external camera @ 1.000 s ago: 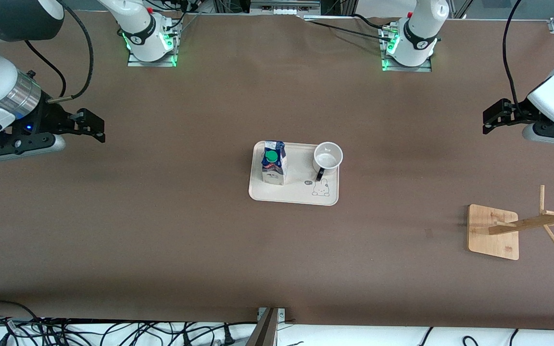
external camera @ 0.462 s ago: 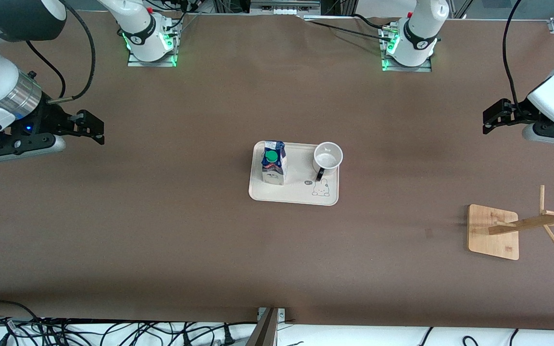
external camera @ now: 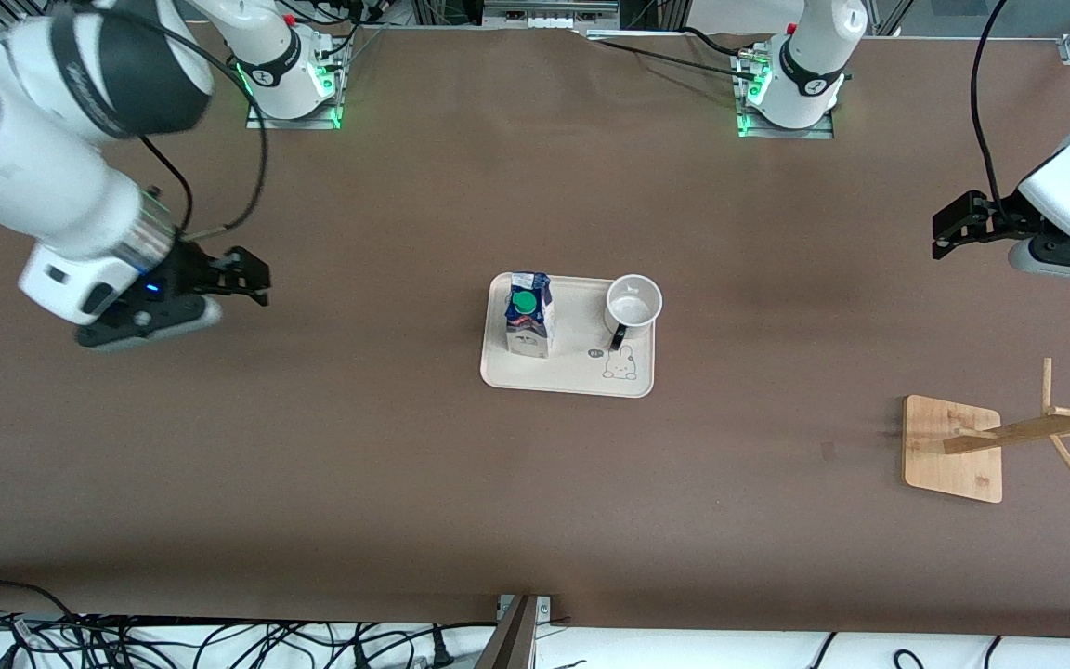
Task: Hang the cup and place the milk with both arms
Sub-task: 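Move the right gripper toward the blue milk carton on the tray, then lower the right gripper and grasp the milk carton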
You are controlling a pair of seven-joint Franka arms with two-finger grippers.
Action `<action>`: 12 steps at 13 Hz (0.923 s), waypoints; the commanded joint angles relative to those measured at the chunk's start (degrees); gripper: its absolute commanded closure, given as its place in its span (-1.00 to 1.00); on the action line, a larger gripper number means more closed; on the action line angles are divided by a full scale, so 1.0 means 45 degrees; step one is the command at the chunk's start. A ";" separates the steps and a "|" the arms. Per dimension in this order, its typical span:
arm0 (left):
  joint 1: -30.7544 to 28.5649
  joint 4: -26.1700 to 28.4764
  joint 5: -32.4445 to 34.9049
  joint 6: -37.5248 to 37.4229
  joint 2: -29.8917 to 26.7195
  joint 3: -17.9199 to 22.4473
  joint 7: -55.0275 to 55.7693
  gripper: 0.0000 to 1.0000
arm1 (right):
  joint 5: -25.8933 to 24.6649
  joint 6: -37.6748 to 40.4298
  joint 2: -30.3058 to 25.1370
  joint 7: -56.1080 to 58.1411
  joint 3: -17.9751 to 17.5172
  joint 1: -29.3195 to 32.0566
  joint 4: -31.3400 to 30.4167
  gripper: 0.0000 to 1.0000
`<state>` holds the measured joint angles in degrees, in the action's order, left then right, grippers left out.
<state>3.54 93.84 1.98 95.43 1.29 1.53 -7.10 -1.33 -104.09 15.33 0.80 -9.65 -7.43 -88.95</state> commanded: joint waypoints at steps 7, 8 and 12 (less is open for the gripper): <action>0.0014 -0.0072 0.0243 -0.0172 -0.0071 -0.0048 -0.0199 -1.00 | -0.0155 -0.2939 0.2662 -0.7453 -0.0121 -0.4456 0.0875 -1.00; 0.0014 -0.0072 0.0243 -0.0172 -0.0071 -0.0029 -0.0199 -1.00 | -0.0155 -0.2924 0.3228 -0.8489 -0.0121 -0.4926 0.1576 -1.00; 0.0014 -0.0053 0.0243 -0.0172 -0.0071 -0.0029 -0.0199 -1.00 | -0.0174 -0.3060 0.4385 -1.0685 -0.0121 -0.6004 0.2716 -1.00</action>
<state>3.55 93.85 1.99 95.42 1.29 1.49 -7.10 -1.33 -118.42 32.73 -44.61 -10.48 -33.70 -80.20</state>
